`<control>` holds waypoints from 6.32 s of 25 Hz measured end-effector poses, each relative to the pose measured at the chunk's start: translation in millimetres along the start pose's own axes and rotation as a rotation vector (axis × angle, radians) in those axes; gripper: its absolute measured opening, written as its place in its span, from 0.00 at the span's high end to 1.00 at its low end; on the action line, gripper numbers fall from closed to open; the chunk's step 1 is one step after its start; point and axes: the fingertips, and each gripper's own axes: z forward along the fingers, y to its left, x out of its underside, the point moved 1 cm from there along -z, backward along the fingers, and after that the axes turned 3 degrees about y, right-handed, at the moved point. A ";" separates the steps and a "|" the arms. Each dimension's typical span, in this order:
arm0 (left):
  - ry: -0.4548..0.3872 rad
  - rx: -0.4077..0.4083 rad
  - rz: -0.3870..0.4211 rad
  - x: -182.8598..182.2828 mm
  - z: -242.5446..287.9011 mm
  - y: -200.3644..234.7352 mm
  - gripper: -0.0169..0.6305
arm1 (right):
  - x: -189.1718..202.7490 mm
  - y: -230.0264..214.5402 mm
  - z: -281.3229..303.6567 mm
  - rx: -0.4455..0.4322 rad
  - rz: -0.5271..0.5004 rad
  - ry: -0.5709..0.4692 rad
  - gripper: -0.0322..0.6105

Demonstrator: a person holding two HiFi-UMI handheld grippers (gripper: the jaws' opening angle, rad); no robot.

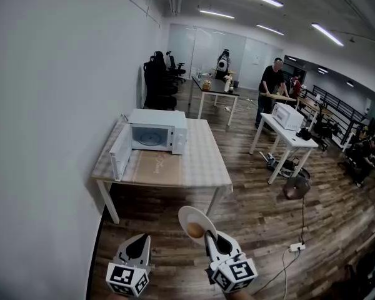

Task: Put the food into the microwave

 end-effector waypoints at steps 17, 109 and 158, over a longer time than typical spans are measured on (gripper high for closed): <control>0.002 0.039 0.003 6.1 5.5 72.9 0.96 | 12.0 43.0 57.3 0.014 -0.012 0.022 0.91; 0.136 -0.082 -0.051 16.2 537.7 404.4 0.96 | 146.4 -210.6 736.7 -0.046 0.408 0.285 0.91; 0.264 -0.246 -0.052 42.5 563.6 455.9 0.96 | 297.1 -238.0 904.8 0.325 1.426 0.193 0.90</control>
